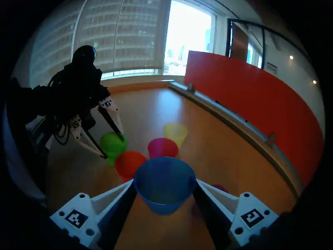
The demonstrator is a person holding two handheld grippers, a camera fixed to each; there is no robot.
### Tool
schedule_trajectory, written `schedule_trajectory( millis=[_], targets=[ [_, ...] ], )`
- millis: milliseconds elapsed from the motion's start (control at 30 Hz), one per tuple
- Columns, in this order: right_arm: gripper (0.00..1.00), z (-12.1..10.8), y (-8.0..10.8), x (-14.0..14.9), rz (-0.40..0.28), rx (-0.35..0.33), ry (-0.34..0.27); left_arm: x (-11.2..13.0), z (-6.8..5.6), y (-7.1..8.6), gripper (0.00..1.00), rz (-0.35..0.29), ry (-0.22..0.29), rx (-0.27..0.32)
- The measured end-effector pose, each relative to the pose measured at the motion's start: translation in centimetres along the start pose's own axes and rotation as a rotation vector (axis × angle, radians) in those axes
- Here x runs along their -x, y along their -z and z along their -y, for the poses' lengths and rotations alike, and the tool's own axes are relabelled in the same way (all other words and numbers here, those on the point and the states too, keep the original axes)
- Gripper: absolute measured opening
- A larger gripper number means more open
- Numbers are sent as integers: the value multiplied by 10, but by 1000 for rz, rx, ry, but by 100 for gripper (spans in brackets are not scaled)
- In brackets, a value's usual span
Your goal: Pour water
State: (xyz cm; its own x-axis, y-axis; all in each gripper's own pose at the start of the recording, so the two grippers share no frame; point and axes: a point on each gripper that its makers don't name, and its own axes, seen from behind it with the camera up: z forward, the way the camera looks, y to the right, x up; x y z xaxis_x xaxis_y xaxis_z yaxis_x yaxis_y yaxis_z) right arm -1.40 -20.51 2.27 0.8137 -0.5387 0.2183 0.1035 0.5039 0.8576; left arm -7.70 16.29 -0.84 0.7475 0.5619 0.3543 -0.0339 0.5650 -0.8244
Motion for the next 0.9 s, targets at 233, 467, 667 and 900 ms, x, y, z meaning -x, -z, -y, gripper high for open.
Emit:
schedule_trajectory(
  millis=[233, 467, 667, 900],
  targets=[
    [92, 2, -4, 5, 10, -4, 7, 6, 0, -2, 87, 2, 10, 2],
    [92, 6, -10, 13, 27, -12, 12, 9, -1, -1, 88, -1, 12, 7],
    [92, 11, -17, 23, 50, -22, 19, 11, -2, 0, 87, -8, 15, 15],
    [92, 14, -22, 28, 59, -29, 16, 15, -6, 1, 91, 7, 29, 40]
  ],
)
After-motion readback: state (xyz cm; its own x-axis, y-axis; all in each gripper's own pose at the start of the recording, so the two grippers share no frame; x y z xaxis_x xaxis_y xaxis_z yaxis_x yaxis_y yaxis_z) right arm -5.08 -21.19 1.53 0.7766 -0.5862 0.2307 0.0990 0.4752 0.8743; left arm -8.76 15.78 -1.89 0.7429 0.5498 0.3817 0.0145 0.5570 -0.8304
